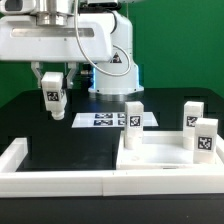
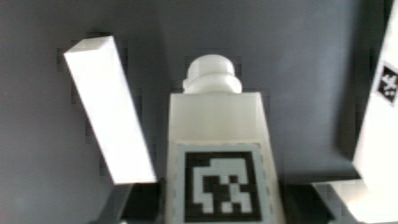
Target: Assemble square table
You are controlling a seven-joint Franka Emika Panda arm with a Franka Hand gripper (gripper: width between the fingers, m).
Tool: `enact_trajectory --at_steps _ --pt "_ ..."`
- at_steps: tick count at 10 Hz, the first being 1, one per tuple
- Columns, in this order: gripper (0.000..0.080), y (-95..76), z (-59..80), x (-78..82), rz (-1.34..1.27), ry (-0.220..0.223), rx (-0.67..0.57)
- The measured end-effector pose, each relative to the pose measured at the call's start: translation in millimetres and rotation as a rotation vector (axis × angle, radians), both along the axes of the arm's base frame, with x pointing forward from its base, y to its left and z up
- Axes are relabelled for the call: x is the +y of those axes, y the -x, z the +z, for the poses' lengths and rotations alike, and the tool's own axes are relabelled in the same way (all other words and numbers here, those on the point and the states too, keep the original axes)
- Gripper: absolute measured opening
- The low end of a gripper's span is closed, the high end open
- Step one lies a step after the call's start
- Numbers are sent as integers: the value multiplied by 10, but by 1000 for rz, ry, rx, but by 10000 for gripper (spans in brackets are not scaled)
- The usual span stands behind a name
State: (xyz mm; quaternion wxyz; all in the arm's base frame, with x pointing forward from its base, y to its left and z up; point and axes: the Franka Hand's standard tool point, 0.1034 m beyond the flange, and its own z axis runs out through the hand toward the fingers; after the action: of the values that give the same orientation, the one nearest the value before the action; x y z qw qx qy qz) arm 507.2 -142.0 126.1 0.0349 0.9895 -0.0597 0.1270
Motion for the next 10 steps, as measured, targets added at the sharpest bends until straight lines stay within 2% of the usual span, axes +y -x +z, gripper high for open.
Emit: enact_trajectory --at_steps 3,4,5,7,8,10 --pt "290 10 -21 48 -10 -11 10" --pt "290 -34 -11 213 -35 -30 3" --pt "290 -113 15 383 -56 -50 -6" --pt "290 -435 142 668 -64 -73 -50" --pt "290 -551 166 715 -55 -60 -84" --pt "290 -567 138 715 -45 -37 -112"
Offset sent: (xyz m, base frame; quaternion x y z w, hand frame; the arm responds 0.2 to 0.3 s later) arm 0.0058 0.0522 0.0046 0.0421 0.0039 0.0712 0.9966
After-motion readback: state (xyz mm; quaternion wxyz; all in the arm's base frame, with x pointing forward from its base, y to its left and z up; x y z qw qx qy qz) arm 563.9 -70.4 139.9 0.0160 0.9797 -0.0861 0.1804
